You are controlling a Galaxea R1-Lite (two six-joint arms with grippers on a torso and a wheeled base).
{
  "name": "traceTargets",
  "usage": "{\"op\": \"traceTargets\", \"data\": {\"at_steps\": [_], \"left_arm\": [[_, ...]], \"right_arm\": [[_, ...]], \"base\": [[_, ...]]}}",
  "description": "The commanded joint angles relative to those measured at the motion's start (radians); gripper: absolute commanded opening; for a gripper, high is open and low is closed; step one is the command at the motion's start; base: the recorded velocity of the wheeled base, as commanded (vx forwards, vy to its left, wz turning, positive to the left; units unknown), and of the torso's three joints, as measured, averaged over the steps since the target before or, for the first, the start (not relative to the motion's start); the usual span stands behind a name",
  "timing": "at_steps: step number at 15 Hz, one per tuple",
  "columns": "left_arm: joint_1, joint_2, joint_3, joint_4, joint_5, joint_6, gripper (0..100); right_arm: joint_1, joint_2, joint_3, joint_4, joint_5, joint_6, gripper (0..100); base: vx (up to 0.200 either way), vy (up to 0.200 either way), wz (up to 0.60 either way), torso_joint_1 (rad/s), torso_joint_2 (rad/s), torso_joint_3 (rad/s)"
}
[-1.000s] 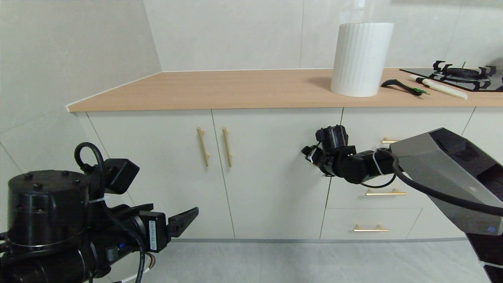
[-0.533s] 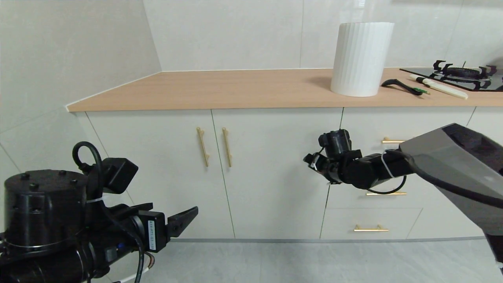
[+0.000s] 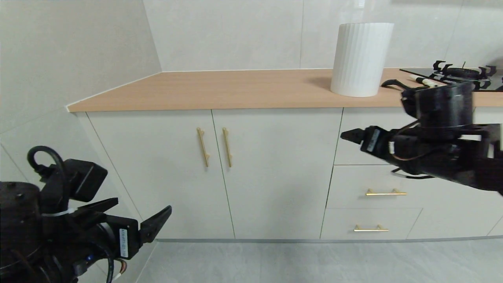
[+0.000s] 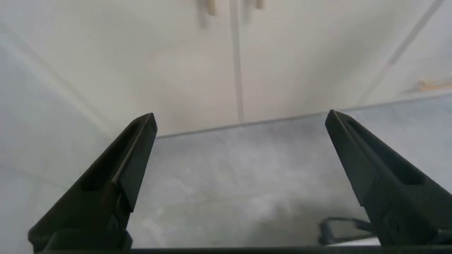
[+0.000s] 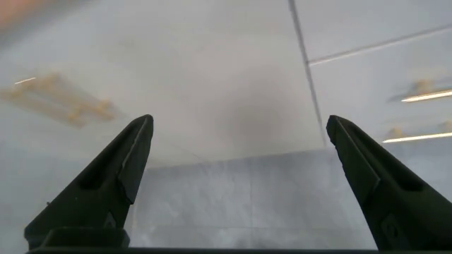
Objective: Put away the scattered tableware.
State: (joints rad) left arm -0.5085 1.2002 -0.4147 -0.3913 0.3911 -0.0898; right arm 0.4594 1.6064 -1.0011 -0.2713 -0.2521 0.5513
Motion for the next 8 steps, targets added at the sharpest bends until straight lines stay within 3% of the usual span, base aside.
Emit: {"op": "traceTargets", "data": {"at_steps": [1, 3, 5, 6, 8], "left_arm": [[-0.001, -0.226, 0.122, 0.006, 0.017, 0.042, 100], [0.001, -0.392, 0.212, 0.014, 0.022, 0.061, 100], [0.036, -0.496, 0.249, 0.057, 0.034, 0.062, 100], [0.100, -0.619, 0.266, 0.160, 0.029, 0.062, 100], [0.145, -0.831, 0.275, 0.336, 0.028, 0.062, 100]], "right_arm": [[-0.019, -0.638, 0.363, 0.009, 0.004, -0.168, 100], [-0.059, -0.858, 0.417, 0.080, 0.001, -0.294, 100], [-0.122, -0.947, 0.415, 0.155, 0.008, -0.330, 100], [-0.166, -1.039, 0.420, 0.213, 0.011, -0.346, 100], [-0.168, -1.201, 0.424, 0.342, 0.011, -0.375, 100]], "base": [[0.000, 0.000, 0.00, 0.000, 0.00, 0.000], [0.000, 0.000, 0.00, 0.000, 0.00, 0.000], [0.000, 0.000, 0.00, 0.000, 0.00, 0.000], [0.000, 0.000, 0.00, 0.000, 0.00, 0.000], [0.000, 0.000, 0.00, 0.000, 0.00, 0.000]]}}
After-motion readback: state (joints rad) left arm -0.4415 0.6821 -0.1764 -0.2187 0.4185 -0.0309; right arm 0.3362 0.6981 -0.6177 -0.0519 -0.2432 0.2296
